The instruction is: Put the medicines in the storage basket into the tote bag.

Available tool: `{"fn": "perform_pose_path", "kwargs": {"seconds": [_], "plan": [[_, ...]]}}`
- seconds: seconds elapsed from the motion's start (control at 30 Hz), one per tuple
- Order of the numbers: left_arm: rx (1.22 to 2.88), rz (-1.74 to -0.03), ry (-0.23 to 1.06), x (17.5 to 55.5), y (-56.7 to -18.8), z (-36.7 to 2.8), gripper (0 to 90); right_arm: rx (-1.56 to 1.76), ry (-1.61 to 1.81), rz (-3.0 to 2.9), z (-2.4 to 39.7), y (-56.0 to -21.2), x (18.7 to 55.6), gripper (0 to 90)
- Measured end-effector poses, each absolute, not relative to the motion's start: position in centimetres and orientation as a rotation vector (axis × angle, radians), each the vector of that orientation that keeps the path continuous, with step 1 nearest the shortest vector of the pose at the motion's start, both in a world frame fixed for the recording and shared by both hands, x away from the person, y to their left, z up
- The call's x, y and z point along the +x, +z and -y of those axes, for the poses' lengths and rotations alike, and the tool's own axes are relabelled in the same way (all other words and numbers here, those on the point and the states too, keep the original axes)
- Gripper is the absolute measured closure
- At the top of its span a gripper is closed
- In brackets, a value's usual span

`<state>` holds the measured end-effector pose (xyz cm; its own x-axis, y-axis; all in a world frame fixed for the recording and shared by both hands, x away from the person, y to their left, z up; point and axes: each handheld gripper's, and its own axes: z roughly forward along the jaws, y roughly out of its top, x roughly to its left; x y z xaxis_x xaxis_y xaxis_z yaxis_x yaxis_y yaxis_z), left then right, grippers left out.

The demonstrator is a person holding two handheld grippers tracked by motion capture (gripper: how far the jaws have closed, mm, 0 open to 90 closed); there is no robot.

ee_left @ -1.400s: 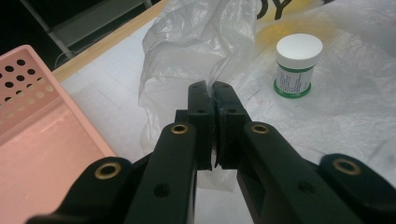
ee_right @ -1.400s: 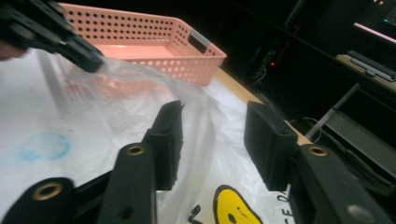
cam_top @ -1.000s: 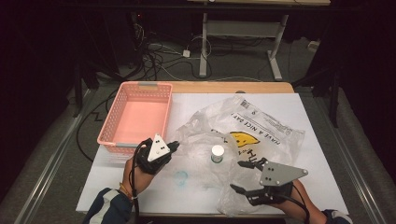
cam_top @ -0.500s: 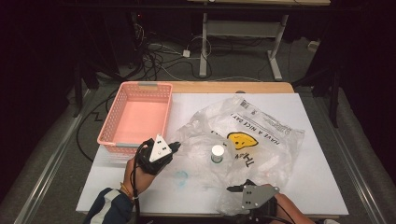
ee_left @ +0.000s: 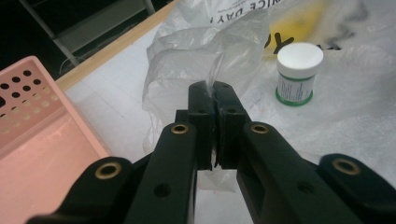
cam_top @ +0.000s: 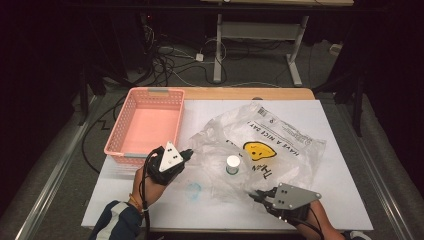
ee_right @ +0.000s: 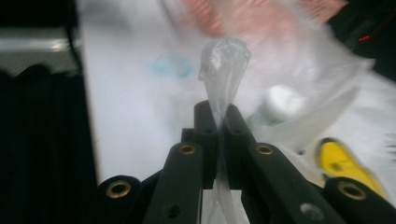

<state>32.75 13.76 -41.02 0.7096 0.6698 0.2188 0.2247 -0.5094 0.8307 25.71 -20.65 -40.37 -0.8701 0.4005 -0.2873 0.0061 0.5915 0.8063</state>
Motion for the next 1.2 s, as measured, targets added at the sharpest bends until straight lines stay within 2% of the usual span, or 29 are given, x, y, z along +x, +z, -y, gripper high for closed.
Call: {"fn": "perform_pose_path", "kwargs": {"seconds": [0.43,0.73,1.2], "plan": [[2.017,-0.648,0.719,34.1,-38.9,-12.8,84.8,0.446,1.263,-2.072,23.4,-36.8,29.0,89.5],[1.948,-0.654,0.742,34.8,-36.9,-13.3,84.9,0.567,1.277,-1.895,26.8,-34.2,30.6,89.8],[1.888,-0.641,0.766,35.6,-35.8,-11.9,84.8,0.656,1.243,-1.786,28.1,-33.5,33.2,90.0]]}}
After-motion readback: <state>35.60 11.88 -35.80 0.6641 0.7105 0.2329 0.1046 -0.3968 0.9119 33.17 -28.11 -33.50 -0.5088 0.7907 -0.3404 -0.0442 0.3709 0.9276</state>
